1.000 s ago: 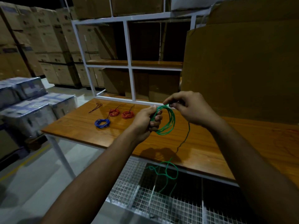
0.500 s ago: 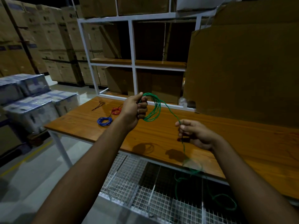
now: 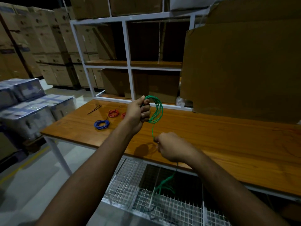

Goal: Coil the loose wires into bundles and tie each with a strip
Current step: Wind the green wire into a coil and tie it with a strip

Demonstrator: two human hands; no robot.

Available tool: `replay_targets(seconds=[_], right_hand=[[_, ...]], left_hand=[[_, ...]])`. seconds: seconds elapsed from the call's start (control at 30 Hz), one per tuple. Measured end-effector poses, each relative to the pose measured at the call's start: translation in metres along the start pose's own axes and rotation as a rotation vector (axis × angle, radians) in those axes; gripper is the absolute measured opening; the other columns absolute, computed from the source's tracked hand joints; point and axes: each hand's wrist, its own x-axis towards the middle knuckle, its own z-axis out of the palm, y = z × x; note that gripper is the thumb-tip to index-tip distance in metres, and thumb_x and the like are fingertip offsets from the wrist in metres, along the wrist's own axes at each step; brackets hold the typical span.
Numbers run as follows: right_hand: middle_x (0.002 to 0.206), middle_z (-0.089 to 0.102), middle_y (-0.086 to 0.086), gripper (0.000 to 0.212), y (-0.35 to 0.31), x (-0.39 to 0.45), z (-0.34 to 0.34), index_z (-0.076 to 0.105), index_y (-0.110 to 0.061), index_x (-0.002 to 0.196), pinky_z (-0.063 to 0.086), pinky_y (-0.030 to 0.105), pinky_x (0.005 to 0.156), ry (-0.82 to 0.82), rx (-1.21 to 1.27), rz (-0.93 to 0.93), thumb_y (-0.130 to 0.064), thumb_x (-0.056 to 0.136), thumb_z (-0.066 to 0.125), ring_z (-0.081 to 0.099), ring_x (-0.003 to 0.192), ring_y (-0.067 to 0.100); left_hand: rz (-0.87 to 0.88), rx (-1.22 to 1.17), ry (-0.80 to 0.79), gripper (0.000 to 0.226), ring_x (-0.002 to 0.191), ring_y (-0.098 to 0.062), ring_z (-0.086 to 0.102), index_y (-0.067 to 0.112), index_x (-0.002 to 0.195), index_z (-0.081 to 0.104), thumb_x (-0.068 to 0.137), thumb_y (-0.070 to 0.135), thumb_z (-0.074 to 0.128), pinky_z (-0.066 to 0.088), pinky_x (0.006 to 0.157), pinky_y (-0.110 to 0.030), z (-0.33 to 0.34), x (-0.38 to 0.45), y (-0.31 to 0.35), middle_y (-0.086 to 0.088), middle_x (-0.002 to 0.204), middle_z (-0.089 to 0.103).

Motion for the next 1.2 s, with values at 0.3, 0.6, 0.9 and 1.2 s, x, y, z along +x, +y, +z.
replay_targets(seconds=[0.3,0.6,0.9,1.2], right_hand=[[0.097,0.059,0.006,0.023,0.003,-0.013,-0.013,0.065,-0.015,0.112,0.031,0.028,0.048,0.778,-0.400,-0.263,-0.011,0.090,0.065,0.060,0.069,0.026],[0.090,0.070,-0.009,0.010,0.034,-0.001,-0.046,0.072,-0.026,0.098,0.049,0.020,0.071,0.455,0.361,-0.135,-0.021,0.089,0.073,0.064,0.082,0.001],[0.068,0.070,0.003,0.016,0.051,0.016,-0.084,0.071,-0.011,0.082,0.052,0.025,0.046,0.510,0.487,-0.079,-0.021,0.078,0.083,0.066,0.051,0.016],[0.071,0.061,0.003,0.040,0.105,0.034,-0.024,0.065,-0.010,0.092,0.044,0.042,0.081,-0.114,1.351,-0.090,-0.049,0.084,0.063,0.061,0.071,0.019]], left_hand=[[-0.003,0.012,-0.015,0.039,0.050,-0.010,0.029,0.015,0.076,0.045,0.108,0.033,0.030,0.029,0.052,-0.026,0.008,-0.007,-0.008,0.005,0.056,0.031],[-0.089,0.025,-0.049,0.037,0.046,-0.009,0.029,0.017,0.078,0.045,0.107,0.034,0.031,0.024,0.042,-0.020,0.010,-0.015,-0.012,0.005,0.057,0.036],[-0.221,0.105,-0.257,0.038,0.040,-0.006,0.019,0.015,0.082,0.048,0.107,0.037,0.030,0.008,0.043,-0.023,0.018,-0.027,-0.021,0.007,0.055,0.028],[-0.291,-0.021,-0.234,0.039,0.038,-0.005,0.021,0.021,0.071,0.042,0.105,0.037,0.034,0.012,0.038,-0.020,-0.003,-0.029,-0.015,0.009,0.051,0.026]])
